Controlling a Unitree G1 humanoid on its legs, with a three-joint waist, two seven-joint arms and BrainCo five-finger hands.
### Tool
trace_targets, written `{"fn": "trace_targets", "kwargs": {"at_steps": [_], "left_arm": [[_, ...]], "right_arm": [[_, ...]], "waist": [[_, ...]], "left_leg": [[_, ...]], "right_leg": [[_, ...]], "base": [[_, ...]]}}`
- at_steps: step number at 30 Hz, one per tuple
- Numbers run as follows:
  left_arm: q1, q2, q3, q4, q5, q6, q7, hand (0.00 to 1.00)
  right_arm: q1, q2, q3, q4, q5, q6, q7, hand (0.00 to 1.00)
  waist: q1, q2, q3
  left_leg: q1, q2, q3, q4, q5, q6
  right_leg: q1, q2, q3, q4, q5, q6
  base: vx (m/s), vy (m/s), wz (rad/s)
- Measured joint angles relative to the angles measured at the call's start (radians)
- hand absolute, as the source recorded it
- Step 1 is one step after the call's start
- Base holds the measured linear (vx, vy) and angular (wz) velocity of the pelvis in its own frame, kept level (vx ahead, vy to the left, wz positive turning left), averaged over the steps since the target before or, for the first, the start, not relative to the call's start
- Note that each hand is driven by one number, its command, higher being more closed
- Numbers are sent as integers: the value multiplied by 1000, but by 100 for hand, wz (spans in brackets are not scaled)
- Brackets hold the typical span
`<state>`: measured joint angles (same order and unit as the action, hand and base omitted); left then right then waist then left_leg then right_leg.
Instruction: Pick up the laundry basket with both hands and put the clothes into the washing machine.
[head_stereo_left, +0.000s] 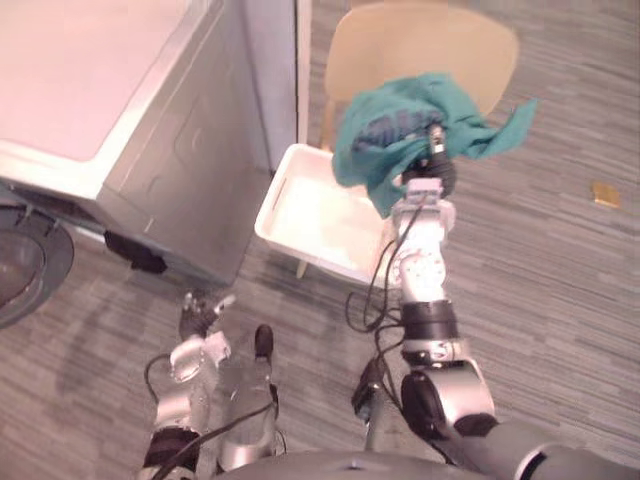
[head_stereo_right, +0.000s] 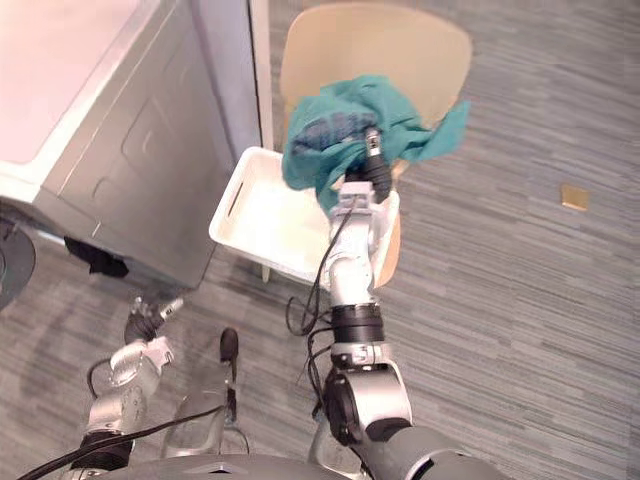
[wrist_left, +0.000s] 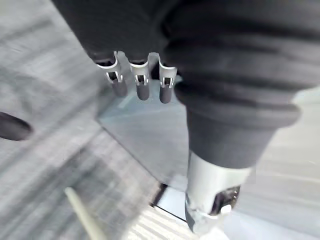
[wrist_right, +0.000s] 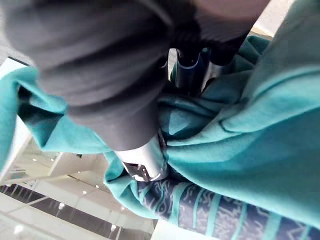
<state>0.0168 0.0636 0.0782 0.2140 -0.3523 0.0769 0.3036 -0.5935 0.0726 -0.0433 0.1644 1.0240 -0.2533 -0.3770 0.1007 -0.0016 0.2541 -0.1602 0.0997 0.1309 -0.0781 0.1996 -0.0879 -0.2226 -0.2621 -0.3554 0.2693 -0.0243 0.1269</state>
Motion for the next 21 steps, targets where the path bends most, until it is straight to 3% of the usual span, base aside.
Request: {"fn": "trace_targets", "kwargs": {"at_steps": [5,11,21], "left_arm": [[-45,-3,0,-208,54,-22,33,0],[-93,3,-53,-221,63,-33,27,0],[-184,76,-187,-201,107,-13,-73,0]], "right_arm": [[111,16,177,-75,-12,65,55,100],[195,15,289,-74,-31,147,120,100],[249,-9,381,-74,-27,193,159,100]], "waist": [[-30,-1,-77],[-75,-2,-140],[-114,3,-195]], "left_leg": [[55,0,53,0,-19,2],[110,4,116,-1,-50,3],[130,8,156,-6,-61,-3]], "right_leg": [[35,10,48,-40,15,10],[87,33,101,-131,64,10],[115,54,141,-219,125,1]], "base": [[110,-28,-29],[22,14,-30],[-17,20,-13]]}}
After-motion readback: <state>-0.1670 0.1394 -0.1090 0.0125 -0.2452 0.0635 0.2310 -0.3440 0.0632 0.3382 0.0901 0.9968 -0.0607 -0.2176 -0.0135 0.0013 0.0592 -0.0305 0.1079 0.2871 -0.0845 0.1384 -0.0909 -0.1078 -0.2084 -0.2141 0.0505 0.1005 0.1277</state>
